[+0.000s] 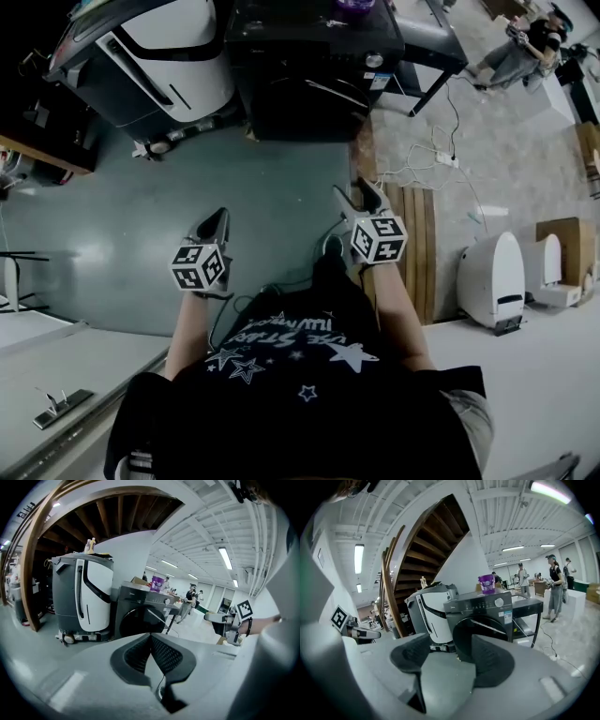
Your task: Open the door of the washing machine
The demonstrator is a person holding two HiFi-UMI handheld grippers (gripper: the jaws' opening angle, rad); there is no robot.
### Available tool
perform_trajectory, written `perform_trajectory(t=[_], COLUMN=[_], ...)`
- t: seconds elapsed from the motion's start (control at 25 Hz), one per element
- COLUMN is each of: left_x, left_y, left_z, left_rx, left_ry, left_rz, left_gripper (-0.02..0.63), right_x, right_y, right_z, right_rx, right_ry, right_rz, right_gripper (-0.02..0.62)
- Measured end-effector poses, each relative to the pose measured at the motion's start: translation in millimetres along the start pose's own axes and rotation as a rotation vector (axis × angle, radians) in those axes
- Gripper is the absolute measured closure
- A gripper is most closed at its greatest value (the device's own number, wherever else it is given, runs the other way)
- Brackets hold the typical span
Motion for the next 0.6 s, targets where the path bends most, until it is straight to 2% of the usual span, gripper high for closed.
perform_trajectory(t=[0.16,0.32,0.6], left_x=[51,103,168], left_y=[27,55,103], left_z=[-38,-80,-113], left_rx=[0.016,0.033,0.016], left_ry=[0.017,0.043,0.054], left_rz=[-0.009,-0.018,-0.032], left_gripper=[0.595,0.595,0.595], right_x=[17,29,36], right_y=[62,119,190], right_z=[-18,-49,-65], right_rx=[0.009,0.014,-0.003], right_ry=[-0.027,-0.009,-0.045], right_rz=[-0.014,-0.02,-0.064], right_gripper=[0.313,0.313,0.313])
Point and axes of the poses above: the fingertips, and each gripper's own axes: x forward along the fingers, y to its right, z out of its underside, the point moved 10 cm from there along -x, backward along the fingers, and after that the axes turned 8 degrees about -y, right-handed, at the moved point
